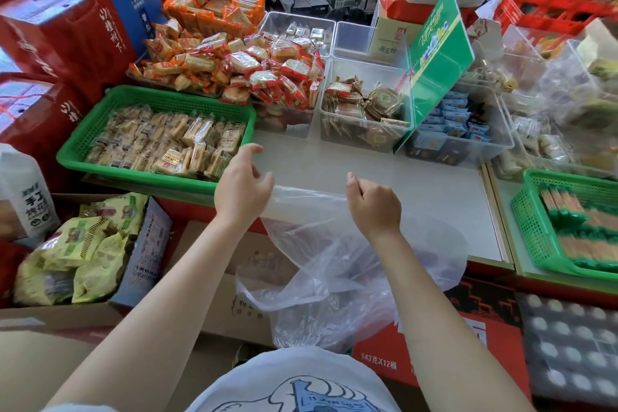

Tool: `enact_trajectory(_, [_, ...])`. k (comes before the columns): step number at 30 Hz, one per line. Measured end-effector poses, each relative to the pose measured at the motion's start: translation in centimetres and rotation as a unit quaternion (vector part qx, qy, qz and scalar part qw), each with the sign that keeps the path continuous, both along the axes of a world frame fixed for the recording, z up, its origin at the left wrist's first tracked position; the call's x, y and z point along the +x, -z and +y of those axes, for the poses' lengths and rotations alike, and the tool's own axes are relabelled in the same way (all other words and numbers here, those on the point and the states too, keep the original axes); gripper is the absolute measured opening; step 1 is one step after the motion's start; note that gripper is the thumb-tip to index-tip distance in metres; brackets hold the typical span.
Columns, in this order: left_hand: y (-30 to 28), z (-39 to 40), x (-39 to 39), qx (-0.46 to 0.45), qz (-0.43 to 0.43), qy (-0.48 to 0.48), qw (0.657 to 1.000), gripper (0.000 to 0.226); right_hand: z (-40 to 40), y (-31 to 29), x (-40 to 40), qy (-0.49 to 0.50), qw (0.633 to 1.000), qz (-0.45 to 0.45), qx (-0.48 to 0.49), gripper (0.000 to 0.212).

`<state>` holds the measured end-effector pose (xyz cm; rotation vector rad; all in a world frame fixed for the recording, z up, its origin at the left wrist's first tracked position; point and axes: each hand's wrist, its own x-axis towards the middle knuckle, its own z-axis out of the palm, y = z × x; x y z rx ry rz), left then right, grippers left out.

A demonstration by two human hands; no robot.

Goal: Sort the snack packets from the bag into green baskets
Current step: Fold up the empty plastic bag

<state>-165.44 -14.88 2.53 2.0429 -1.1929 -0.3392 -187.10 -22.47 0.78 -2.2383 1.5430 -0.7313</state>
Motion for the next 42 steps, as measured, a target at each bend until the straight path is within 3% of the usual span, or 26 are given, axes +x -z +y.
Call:
enact_trajectory(2, [-1.5, -0.5, -0.7, -0.010, -0.046, 0.158, 0.986, 0.052, 0.1, -0.4, 0.5, -0.014, 0.999, -0.027, 0.019, 0.059])
enact_trajectory(3, [-2.2, -0.8, -1.3, 0.029, -0.085, 0.236, 0.968, 0.062, 0.2, -0.6, 0.9, -0.019, 0.999, -0.046, 0.023, 0.058])
enact_trajectory(6, [-3.4, -1.9, -3.4, 0.147, -0.165, 0.335, 0.916, 0.071, 0.7, -1.9, 2.1, -0.037, 0.994, -0.102, 0.014, 0.054])
enact_trajectory(10, [-4.8, -3.0, -3.4, 0.127, -0.208, 0.297, 0.923, 0.029, 0.0, -3.3, 1.8, -0.062, 0.992, -0.112, 0.003, 0.055])
enact_trajectory(14, [-6.2, -2.7, 0.4, 0.104, -0.185, 0.233, 0.949, 0.024, -2.7, -3.4, -2.0, -0.027, 1.000, -0.008, 0.009, 0.059])
enact_trajectory(18, [-8.2, -2.4, 4.3, 0.139, -0.062, 0.191, 0.970, 0.025, -4.3, -3.3, -5.0, 0.025, 0.997, 0.063, 0.043, 0.059])
enact_trajectory(20, [-9.6, -2.7, 5.3, 0.205, -0.105, 0.193, 0.954, 0.027, -4.6, -4.0, -4.8, 0.043, 0.998, 0.033, 0.034, 0.060])
enact_trajectory(22, [-11.5, -3.0, 4.6, 0.239, -0.115, 0.225, 0.938, 0.050, -4.6, -5.5, -3.4, 0.027, 0.999, -0.009, -0.028, 0.059])
enact_trajectory(25, [-14.6, -4.1, 0.3, 0.173, -0.035, 0.323, 0.930, 0.074, -4.2, -8.9, 0.0, -0.049, 0.988, -0.039, -0.143, 0.064])
enact_trajectory(28, [-15.6, -5.8, -3.7, 0.139, -0.113, 0.367, 0.913, 0.054, -3.7, -12.1, 2.6, -0.113, 0.970, -0.080, -0.202, 0.072])
enact_trajectory(30, [-15.3, -6.2, -3.6, 0.106, -0.108, 0.344, 0.927, 0.025, -3.9, -13.4, 1.9, -0.093, 0.948, -0.164, -0.256, 0.051])
enact_trajectory(32, [-15.0, -5.5, -2.0, 0.058, -0.037, 0.320, 0.945, 0.016, -4.8, -13.7, -1.0, 0.008, 0.929, -0.232, -0.289, 0.030])
enact_trajectory(33, [-14.9, -4.9, -0.9, 0.033, 0.000, 0.307, 0.951, 0.016, -5.8, -13.4, -2.9, 0.068, 0.927, -0.261, -0.261, 0.033])
enact_trajectory(35, [-14.7, -3.5, 1.0, -0.005, 0.080, 0.288, 0.954, 0.020, -7.0, -12.9, -5.6, 0.123, 0.930, -0.344, -0.052, 0.056])
enact_trajectory(37, [-14.5, -2.9, 1.9, -0.032, 0.159, 0.278, 0.947, 0.028, -7.6, -11.9, -5.8, 0.086, 0.893, -0.399, 0.191, 0.073])
enact_trajectory(38, [-14.4, -2.7, 1.8, -0.037, 0.185, 0.272, 0.944, 0.026, -7.8, -11.1, -5.3, 0.061, 0.882, -0.385, 0.265, 0.076])
enact_trajectory(40, [-14.0, -2.8, 1.5, -0.047, 0.217, 0.261, 0.940, 0.016, -7.6, -9.7, -3.7, 0.014, 0.862, -0.372, 0.346, 0.077])
enact_trajectory(42, [-13.5, -2.6, 1.4, -0.052, 0.296, 0.255, 0.919, 0.027, -7.8, -7.9, -2.2, 0.019, 0.845, -0.387, 0.369, 0.078])
